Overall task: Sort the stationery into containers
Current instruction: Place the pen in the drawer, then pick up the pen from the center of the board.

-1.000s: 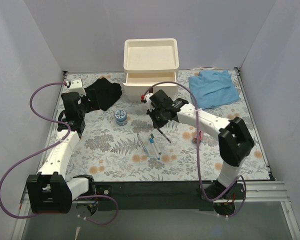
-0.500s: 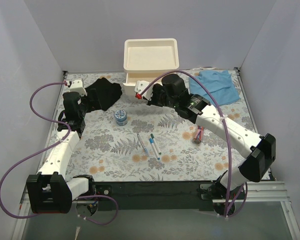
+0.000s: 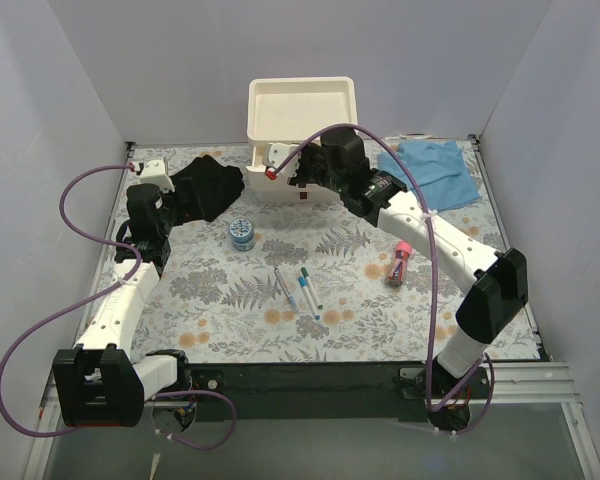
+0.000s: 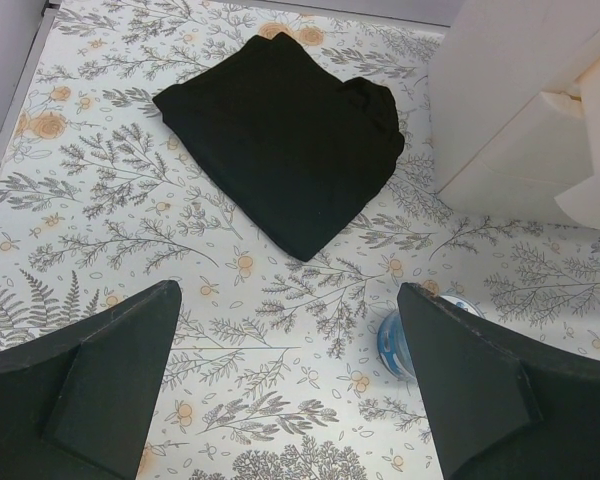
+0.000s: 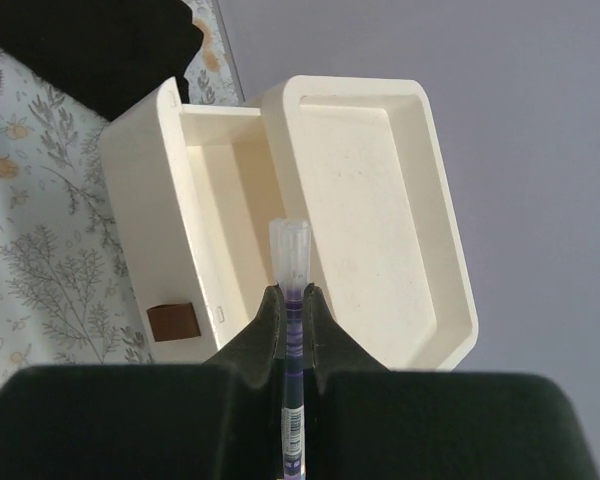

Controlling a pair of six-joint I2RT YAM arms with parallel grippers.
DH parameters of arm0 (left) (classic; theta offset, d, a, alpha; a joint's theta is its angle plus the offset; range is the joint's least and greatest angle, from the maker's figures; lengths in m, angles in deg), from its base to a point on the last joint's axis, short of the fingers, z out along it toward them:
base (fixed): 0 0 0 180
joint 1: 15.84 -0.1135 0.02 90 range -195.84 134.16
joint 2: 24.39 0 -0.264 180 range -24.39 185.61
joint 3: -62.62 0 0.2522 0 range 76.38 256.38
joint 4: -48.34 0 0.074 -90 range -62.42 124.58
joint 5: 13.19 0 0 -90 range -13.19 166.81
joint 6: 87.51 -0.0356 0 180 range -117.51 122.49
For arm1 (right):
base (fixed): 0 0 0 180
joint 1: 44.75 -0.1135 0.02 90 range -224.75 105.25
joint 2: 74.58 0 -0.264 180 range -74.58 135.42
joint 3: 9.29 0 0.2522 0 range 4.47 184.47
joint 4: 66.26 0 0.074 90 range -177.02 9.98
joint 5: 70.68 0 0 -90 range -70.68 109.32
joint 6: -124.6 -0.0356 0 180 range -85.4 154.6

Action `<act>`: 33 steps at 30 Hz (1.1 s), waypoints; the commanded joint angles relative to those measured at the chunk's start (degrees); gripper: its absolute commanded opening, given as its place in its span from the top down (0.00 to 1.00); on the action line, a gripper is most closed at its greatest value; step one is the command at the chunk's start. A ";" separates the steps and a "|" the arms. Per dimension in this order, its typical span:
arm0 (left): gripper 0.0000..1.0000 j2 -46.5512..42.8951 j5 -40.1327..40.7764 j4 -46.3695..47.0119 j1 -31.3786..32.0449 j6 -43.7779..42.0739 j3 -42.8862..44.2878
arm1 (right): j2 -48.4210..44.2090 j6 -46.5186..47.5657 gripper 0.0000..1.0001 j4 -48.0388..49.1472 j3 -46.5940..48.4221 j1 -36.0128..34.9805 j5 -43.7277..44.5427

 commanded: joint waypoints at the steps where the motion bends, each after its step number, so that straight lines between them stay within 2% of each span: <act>1: 0.09 -1.78 -0.50 -0.58 -0.38 0.16 1.23 | 2.77 2.16 0.99 4.01 4.73 1.09 -1.82; 7: 0.09 -1.34 -0.06 -0.50 -0.38 -0.11 1.49 | 7.52 -0.12 0.97 4.45 9.12 2.76 0.96; 10: 0.09 -1.25 -0.06 -0.50 -0.38 -0.11 1.49 | 8.84 0.14 0.89 4.71 9.57 3.03 2.12; 17: 0.09 -1.08 0.11 -0.15 -0.38 -0.28 1.23 | 10.16 -1.70 0.55 5.76 10.54 2.94 5.20; 21: 0.09 -0.90 -0.33 0.29 -0.38 0.07 0.88 | 9.37 -3.90 0.51 5.68 11.32 3.03 6.16; 24: 0.09 -0.99 -0.15 0.73 -0.38 0.07 0.70 | 6.40 -10.91 0.43 5.15 11.94 3.03 6.87; 25: 0.09 -1.08 -0.06 0.82 -0.38 0.07 0.61 | 5.42 -17.29 0.41 4.19 12.03 3.03 6.35; 27: 0.09 -1.43 0.37 0.73 -0.38 0.07 0.35 | 2.01 -25.14 0.38 -2.21 11.94 3.03 3.20; 28: 0.09 -1.34 0.46 0.82 -0.38 -0.19 0.26 | 0.94 -32.13 0.38 -5.28 11.07 3.03 -3.26; 29: 0.09 -1.51 0.72 0.82 -0.38 -0.20 0.09 | -0.11 -35.25 0.39 -10.79 9.76 3.12 -6.63; 31: 0.09 -1.60 1.25 0.91 -0.38 -0.55 -0.26 | -3.19 -41.22 0.39 -14.70 3.03 3.03 -15.49; 33: 0.09 -1.95 1.60 1.00 -0.38 -0.81 -0.79 | -5.91 -46.78 0.40 -17.43 -2.62 3.03 -20.10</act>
